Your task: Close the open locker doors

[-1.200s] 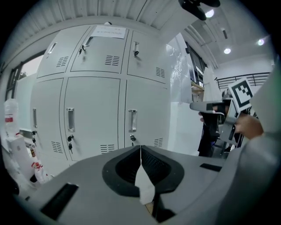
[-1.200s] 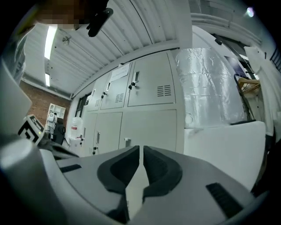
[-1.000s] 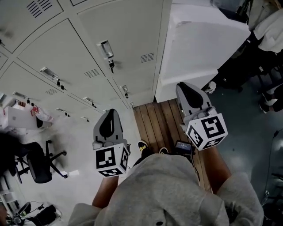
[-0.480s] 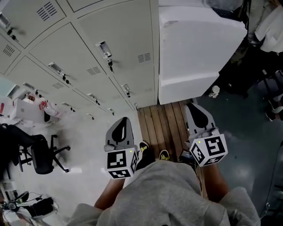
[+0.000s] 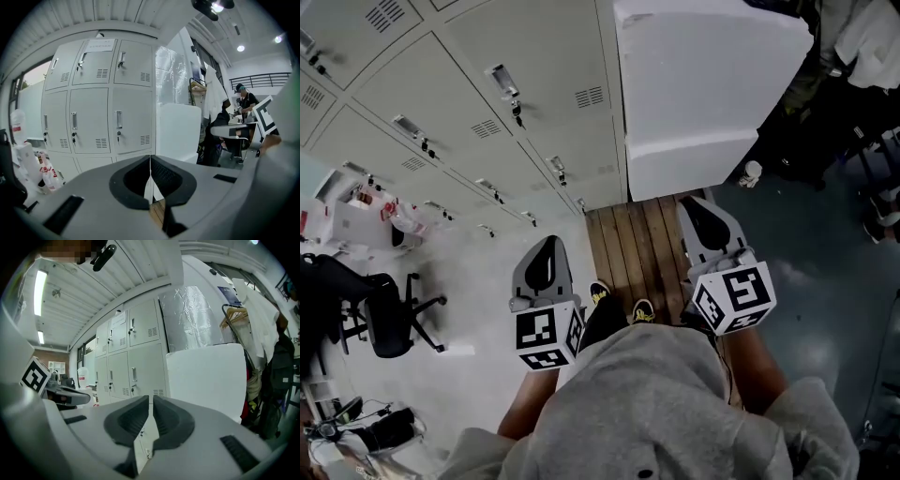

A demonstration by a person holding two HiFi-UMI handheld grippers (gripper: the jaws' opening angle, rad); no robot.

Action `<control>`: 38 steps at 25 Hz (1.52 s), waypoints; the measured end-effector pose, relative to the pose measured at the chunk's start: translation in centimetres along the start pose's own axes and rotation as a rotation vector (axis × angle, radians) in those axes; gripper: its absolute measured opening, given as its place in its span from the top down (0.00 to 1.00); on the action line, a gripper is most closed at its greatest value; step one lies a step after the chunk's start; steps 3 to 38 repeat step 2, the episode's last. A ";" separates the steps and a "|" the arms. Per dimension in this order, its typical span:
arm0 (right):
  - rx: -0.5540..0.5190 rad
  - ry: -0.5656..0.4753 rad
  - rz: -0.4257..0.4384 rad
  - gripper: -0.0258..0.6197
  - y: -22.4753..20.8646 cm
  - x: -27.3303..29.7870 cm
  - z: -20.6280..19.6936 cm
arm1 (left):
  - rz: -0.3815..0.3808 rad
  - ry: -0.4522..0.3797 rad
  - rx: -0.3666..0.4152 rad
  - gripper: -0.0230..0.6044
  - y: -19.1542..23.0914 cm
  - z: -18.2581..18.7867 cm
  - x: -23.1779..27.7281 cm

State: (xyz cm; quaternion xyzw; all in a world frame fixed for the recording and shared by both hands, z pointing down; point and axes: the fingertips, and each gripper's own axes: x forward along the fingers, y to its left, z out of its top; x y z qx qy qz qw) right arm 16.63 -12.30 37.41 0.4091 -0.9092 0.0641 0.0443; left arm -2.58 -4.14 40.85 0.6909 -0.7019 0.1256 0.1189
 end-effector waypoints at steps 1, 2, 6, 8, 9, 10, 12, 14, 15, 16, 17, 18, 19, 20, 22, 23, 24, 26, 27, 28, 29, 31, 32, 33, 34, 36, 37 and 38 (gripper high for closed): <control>0.001 -0.002 0.004 0.89 -0.1 -0.1 -0.1 | 0.003 -0.003 0.000 0.95 -0.2 -0.1 0.0; 0.002 -0.004 0.007 0.89 -0.2 -0.2 -0.2 | 0.006 -0.004 0.001 0.95 -0.4 -0.3 -0.1; 0.002 -0.004 0.007 0.89 -0.2 -0.2 -0.2 | 0.006 -0.004 0.001 0.95 -0.4 -0.3 -0.1; 0.002 -0.004 0.007 0.89 -0.2 -0.2 -0.2 | 0.006 -0.004 0.001 0.95 -0.4 -0.3 -0.1; 0.002 -0.004 0.007 0.89 -0.2 -0.2 -0.2 | 0.006 -0.004 0.001 0.95 -0.4 -0.3 -0.1; 0.002 -0.004 0.007 0.89 -0.2 -0.2 -0.2 | 0.006 -0.004 0.001 0.95 -0.4 -0.3 -0.1; 0.002 -0.004 0.007 0.89 -0.2 -0.2 -0.2 | 0.006 -0.004 0.001 0.95 -0.4 -0.3 -0.1; 0.002 -0.004 0.007 0.89 -0.2 -0.2 -0.2 | 0.006 -0.004 0.001 0.95 -0.4 -0.3 -0.1; 0.002 -0.004 0.007 0.89 -0.2 -0.2 -0.2 | 0.006 -0.004 0.001 0.95 -0.4 -0.3 -0.1; 0.002 -0.004 0.007 0.89 -0.2 -0.2 -0.2 | 0.006 -0.004 0.001 0.95 -0.4 -0.3 -0.1; 0.002 -0.004 0.007 0.89 -0.2 -0.2 -0.2 | 0.006 -0.004 0.001 0.95 -0.4 -0.3 -0.1; 0.002 -0.004 0.007 0.89 -0.2 -0.2 -0.2 | 0.006 -0.004 0.001 0.95 -0.4 -0.3 -0.1; 0.002 -0.004 0.007 0.89 -0.2 -0.2 -0.2 | 0.006 -0.004 0.001 0.95 -0.4 -0.3 -0.1; 0.002 -0.004 0.007 0.89 -0.2 -0.2 -0.2 | 0.006 -0.004 0.001 0.95 -0.4 -0.3 -0.1; 0.002 -0.004 0.007 0.89 -0.2 -0.2 -0.2 | 0.006 -0.004 0.001 0.95 -0.4 -0.3 -0.1; 0.002 -0.004 0.007 0.89 -0.2 -0.2 -0.2 | 0.006 -0.004 0.001 0.95 -0.4 -0.3 -0.1; 0.002 -0.004 0.007 0.89 -0.2 -0.2 -0.2 | 0.006 -0.004 0.001 0.95 -0.4 -0.3 -0.1; 0.002 -0.004 0.007 0.89 -0.2 -0.2 -0.2 | 0.006 -0.004 0.001 0.95 -0.4 -0.3 -0.1; 0.002 -0.004 0.007 0.89 -0.2 -0.2 -0.2 | 0.006 -0.004 0.001 0.95 -0.4 -0.3 -0.1; 0.002 -0.004 0.007 0.89 -0.2 -0.2 -0.2 | 0.006 -0.004 0.001 0.95 -0.4 -0.3 -0.1; 0.002 -0.004 0.007 0.89 -0.2 -0.2 -0.2 | 0.006 -0.004 0.001 0.95 -0.4 -0.3 -0.1; 0.002 -0.004 0.007 0.89 -0.2 -0.2 -0.2 | 0.006 -0.004 0.001 0.95 -0.4 -0.3 -0.1; 0.002 -0.004 0.007 0.89 -0.2 -0.2 -0.2 | 0.006 -0.004 0.001 0.95 -0.4 -0.3 -0.1; 0.002 -0.004 0.007 0.89 -0.2 -0.2 -0.2 | 0.006 -0.004 0.001 0.95 -0.4 -0.3 -0.1; 0.002 -0.004 0.007 0.89 -0.2 -0.2 -0.2 | 0.006 -0.004 0.001 0.95 -0.4 -0.3 -0.1; 0.002 -0.004 0.007 0.89 -0.2 -0.2 -0.2 | 0.006 -0.004 0.001 0.95 -0.4 -0.3 -0.1; 0.002 -0.004 0.007 0.89 -0.2 -0.2 -0.2 | 0.006 -0.004 0.001 0.95 -0.4 -0.3 -0.1; 0.002 -0.004 0.007 0.89 -0.2 -0.2 -0.2 | 0.006 -0.004 0.001 0.95 -0.4 -0.3 -0.1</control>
